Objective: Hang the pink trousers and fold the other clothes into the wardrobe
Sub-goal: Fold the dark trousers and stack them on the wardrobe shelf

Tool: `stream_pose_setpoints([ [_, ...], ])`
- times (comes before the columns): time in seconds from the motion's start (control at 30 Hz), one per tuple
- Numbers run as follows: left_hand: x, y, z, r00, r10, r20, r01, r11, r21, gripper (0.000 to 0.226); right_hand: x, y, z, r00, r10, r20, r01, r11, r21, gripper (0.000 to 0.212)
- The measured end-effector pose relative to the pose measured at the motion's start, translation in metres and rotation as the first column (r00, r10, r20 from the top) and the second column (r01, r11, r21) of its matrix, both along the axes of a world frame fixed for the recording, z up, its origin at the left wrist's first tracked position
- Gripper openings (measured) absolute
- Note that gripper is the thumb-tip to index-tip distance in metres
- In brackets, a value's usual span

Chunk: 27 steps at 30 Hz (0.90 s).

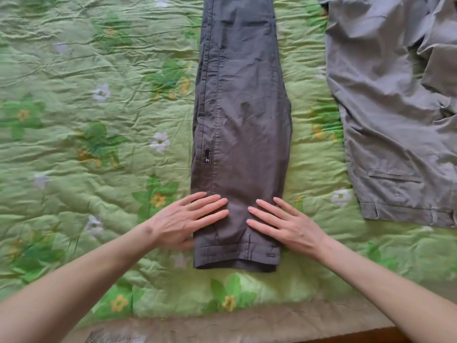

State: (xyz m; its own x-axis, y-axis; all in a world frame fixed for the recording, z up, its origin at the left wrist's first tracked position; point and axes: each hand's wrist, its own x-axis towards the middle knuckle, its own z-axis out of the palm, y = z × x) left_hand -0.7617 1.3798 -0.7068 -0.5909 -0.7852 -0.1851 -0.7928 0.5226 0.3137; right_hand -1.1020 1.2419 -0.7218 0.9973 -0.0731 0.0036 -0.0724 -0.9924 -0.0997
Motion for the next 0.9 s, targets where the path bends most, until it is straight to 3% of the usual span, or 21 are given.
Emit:
stream_pose_setpoints([
  [0.1,-0.005,0.008,0.006,0.992,0.051,-0.117,-0.047,0.998,0.038,0.068,-0.005,0.006,0.012,0.997,-0.073,-0.006,0.073,0.982,0.176,0.052],
  [0.17,-0.013,0.016,0.014,0.952,0.164,-0.258,-0.145,0.985,0.094,0.065,-0.011,0.011,0.024,0.986,-0.168,0.004,0.156,0.920,0.358,0.050],
  [0.27,-0.032,0.029,0.029,0.720,0.470,-0.511,-0.410,0.882,0.233,0.042,-0.020,0.025,0.042,0.914,-0.405,0.013,0.303,0.705,0.641,0.044],
  [0.37,-0.056,0.040,0.034,0.480,0.692,-0.539,-0.661,0.689,0.297,0.020,-0.019,0.043,0.055,0.733,-0.679,-0.034,0.440,0.435,0.785,0.037],
  [0.43,-0.067,0.041,0.030,0.353,0.780,-0.517,-0.726,0.577,0.374,0.023,-0.012,0.051,0.058,0.622,-0.781,-0.051,0.487,0.334,0.807,0.030],
  [0.53,-0.074,0.035,0.025,0.261,0.830,-0.493,-0.787,0.479,0.389,0.013,0.000,0.056,0.058,0.458,-0.878,-0.139,0.530,0.144,0.836,0.012],
  [0.6,-0.078,0.031,0.022,0.215,0.857,-0.468,-0.824,0.416,0.385,0.014,0.007,0.052,0.052,0.335,-0.911,-0.241,0.569,-0.008,0.822,0.018],
  [0.73,-0.089,0.020,0.018,0.150,0.908,-0.391,-0.866,0.311,0.392,0.023,0.023,0.042,0.029,0.143,-0.949,-0.280,0.769,-0.072,0.636,0.039],
  [0.83,-0.088,0.004,0.011,0.053,0.942,-0.333,-0.898,0.191,0.398,0.028,0.037,0.048,0.019,-0.001,-0.980,-0.200,0.835,-0.111,0.538,0.032],
  [0.9,-0.090,-0.004,0.012,0.041,0.957,-0.288,-0.912,0.154,0.381,0.024,0.046,0.054,0.019,-0.069,-0.989,-0.127,0.857,-0.124,0.500,0.022],
])
